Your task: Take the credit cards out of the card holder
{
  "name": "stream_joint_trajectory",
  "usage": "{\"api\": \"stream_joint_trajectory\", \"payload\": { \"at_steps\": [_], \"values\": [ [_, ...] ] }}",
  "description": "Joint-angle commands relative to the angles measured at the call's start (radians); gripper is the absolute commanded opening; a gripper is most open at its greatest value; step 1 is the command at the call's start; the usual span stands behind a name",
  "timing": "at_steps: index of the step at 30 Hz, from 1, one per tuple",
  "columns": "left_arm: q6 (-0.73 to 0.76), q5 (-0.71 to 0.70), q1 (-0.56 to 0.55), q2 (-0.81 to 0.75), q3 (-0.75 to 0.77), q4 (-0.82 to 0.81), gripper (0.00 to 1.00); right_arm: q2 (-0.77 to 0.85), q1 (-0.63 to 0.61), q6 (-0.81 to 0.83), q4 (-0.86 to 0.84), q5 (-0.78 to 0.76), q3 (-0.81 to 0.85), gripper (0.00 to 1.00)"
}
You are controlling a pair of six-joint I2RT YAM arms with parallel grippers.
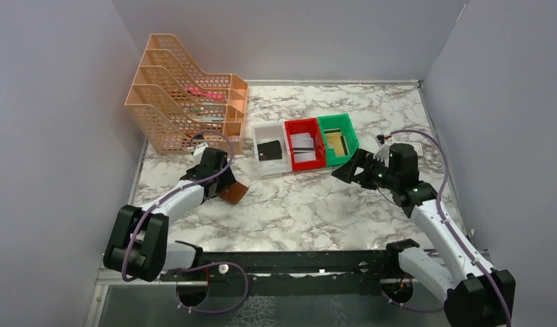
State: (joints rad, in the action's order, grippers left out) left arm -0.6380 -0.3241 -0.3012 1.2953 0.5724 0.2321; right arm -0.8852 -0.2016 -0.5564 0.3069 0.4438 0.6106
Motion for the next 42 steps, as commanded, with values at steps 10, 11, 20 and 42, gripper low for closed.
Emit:
{"api": "stream_joint_trajectory", "payload": {
  "at_steps": [10, 11, 20, 42],
  "values": [
    [-0.096, 0.282, -0.200, -0.088, -0.187, -0.165, 0.69, 0.006, -0.001, 0.009, -0.043, 0.088, -0.037, 0.97],
    [-0.114, 0.286, -0.230, -0.102, -0.200, -0.176, 0.68, 0.007, 0.000, 0.003, -0.060, 0.122, -0.056, 0.96],
    [-0.170, 0.220, -0.497, -0.056, -0.186, -0.237, 0.68, 0.007, 0.000, 0.038, -0.072, 0.177, -0.147, 0.93],
    [0.114, 0.121, -0.401, -0.074, 0.010, -0.174, 0.91, -0.388, -0.350, -0.111, -0.308, -0.083, -0.073, 0.71]
  ]
}}
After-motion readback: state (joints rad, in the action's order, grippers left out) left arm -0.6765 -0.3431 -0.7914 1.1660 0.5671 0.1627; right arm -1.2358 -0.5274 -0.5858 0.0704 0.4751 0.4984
